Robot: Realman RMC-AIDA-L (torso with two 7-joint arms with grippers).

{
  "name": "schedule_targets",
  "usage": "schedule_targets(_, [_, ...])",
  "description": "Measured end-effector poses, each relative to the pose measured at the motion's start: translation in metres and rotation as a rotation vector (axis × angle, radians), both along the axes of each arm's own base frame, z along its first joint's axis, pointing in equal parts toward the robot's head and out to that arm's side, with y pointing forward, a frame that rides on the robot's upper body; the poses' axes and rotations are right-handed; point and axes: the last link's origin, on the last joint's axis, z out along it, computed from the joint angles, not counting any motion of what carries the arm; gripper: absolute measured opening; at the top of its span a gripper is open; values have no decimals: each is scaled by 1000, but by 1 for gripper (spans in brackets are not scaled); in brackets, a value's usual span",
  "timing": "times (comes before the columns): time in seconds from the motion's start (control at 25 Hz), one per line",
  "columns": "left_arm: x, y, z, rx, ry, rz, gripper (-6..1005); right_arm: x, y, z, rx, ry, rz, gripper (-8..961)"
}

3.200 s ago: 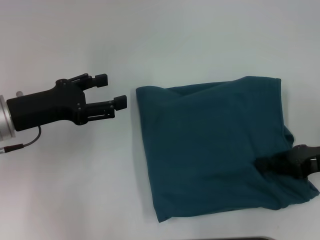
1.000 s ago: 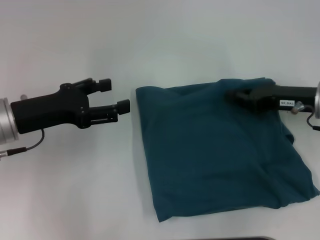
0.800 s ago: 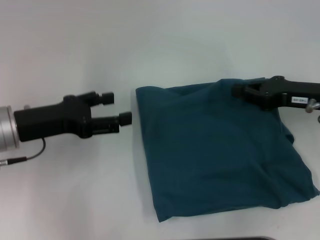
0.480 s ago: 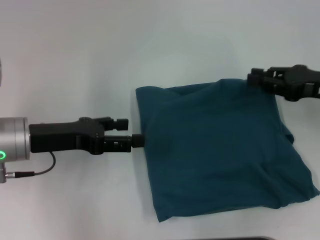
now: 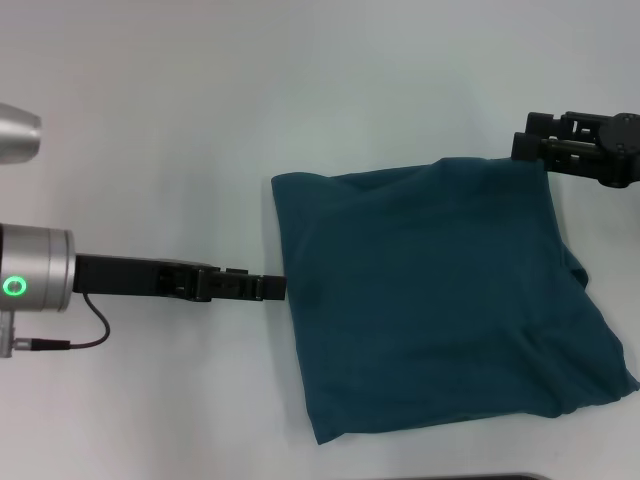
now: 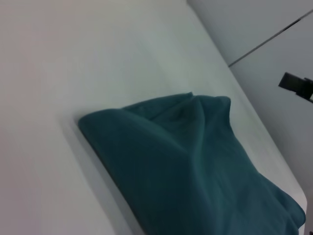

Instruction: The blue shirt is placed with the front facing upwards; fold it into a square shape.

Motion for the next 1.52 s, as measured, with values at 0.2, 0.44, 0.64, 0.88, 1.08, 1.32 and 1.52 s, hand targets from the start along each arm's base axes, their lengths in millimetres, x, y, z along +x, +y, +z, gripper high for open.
schedule_targets(0.2, [6, 2, -9, -47, -4, 19, 907, -1, 1, 2, 2, -2, 0, 615])
schedule_targets(0.44, [15, 3, -22, -86, -4, 10, 907, -1, 1, 3, 1, -3, -2, 613])
schedule_targets(0.64, [20, 7, -34, -109, 21, -5, 908, 0, 1, 5, 1, -6, -2, 612])
schedule_targets(0.88, [24, 10, -38, -114, 31, -17, 906, 0, 1, 5, 1, -8, -2, 612])
schedule_targets(1.08, [26, 13, -38, -107, 35, -18, 869, 0, 1, 6, 2, -7, -3, 611])
schedule_targets(1.32, [26, 18, -39, -88, 56, -18, 679, -1, 2, 6, 4, -7, -1, 610])
schedule_targets(1.52, [24, 19, -40, -81, 65, -11, 568, 0, 2, 6, 3, -6, -3, 610])
